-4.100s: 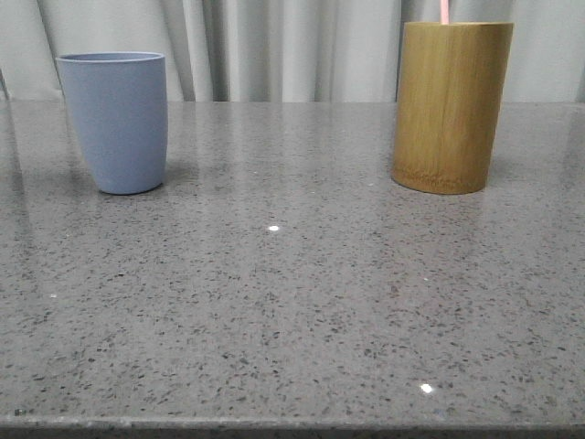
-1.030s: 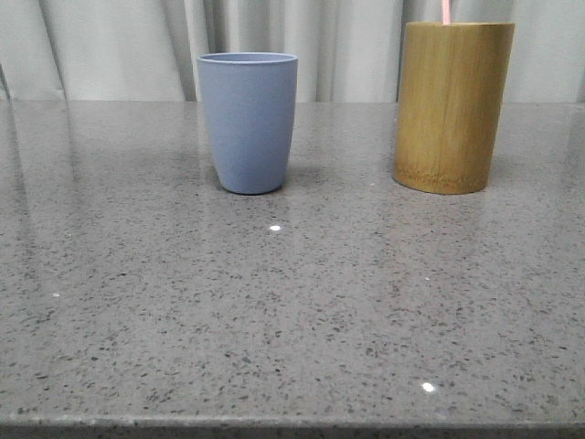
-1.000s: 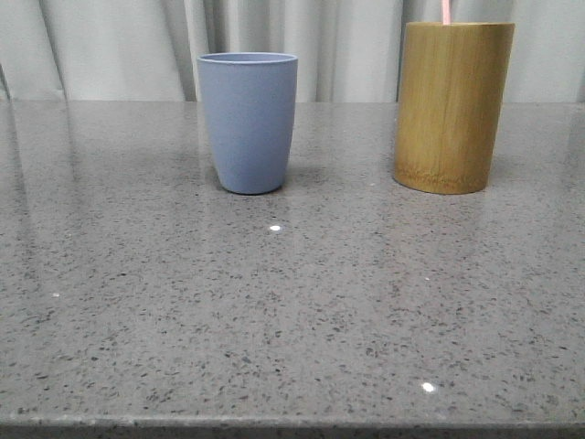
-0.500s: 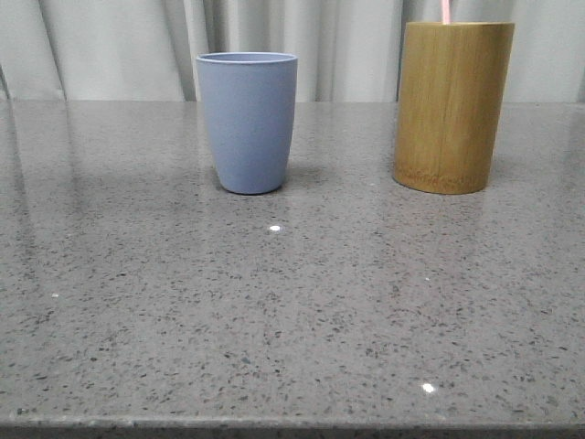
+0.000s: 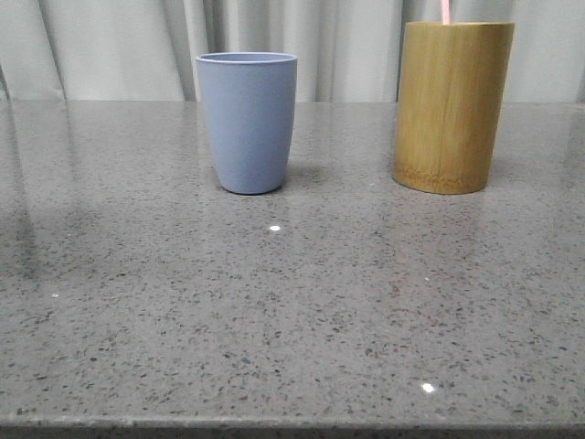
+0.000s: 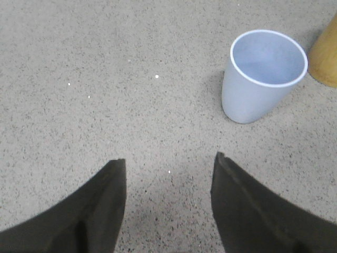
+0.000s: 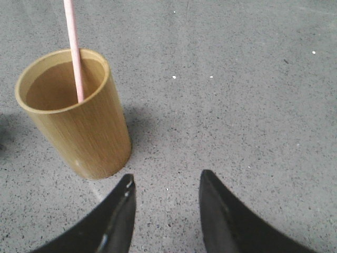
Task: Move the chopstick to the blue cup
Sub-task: 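Release the blue cup and lift the left gripper away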
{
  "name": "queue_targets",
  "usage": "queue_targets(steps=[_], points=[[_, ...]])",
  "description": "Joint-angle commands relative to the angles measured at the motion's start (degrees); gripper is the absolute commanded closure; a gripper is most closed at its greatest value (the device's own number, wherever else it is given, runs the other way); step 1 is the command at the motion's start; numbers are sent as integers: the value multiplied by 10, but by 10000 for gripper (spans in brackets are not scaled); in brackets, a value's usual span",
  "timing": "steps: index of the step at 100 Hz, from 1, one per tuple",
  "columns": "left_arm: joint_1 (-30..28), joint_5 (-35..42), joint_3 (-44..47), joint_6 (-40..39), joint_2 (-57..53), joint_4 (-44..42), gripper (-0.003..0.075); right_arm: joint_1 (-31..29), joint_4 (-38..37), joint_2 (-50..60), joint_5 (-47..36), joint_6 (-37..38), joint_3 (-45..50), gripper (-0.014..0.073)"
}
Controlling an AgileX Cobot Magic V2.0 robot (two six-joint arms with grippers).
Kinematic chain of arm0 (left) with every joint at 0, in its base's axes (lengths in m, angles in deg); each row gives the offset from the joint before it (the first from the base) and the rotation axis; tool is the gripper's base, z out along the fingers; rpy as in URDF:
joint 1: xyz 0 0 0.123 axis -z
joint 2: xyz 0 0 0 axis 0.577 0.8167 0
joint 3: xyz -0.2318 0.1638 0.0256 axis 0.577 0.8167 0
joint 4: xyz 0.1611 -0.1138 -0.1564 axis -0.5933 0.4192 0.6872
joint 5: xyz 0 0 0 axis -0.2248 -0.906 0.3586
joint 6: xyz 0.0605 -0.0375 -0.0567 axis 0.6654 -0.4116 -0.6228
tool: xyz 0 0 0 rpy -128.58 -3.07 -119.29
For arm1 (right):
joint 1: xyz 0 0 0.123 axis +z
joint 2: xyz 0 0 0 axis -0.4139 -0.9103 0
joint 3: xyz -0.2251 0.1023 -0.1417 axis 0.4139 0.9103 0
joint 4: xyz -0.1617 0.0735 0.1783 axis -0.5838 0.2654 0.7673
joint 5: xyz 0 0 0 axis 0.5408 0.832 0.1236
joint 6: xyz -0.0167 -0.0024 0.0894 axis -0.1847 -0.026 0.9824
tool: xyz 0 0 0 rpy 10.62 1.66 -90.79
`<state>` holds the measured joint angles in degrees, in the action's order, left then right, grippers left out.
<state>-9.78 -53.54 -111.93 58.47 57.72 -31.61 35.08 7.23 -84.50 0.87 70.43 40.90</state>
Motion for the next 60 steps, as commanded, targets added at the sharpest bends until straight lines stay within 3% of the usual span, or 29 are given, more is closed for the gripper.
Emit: queue_targets(steps=[1,9,24,60], points=[[-2,56,18,-9,-37,-3,354,5,-6,-6,-33,-6,-33,283],[-2,60,42,-18,-59,-3,354,10,-6,-16,-32,-6,-50,260],[-2,60,71,-20,-94,-2,354,26,4,-50,-27,-6,-93,130],[-2,59,85,-20,-109,0,354,68,10,-178,-59,-6,-207,130]])
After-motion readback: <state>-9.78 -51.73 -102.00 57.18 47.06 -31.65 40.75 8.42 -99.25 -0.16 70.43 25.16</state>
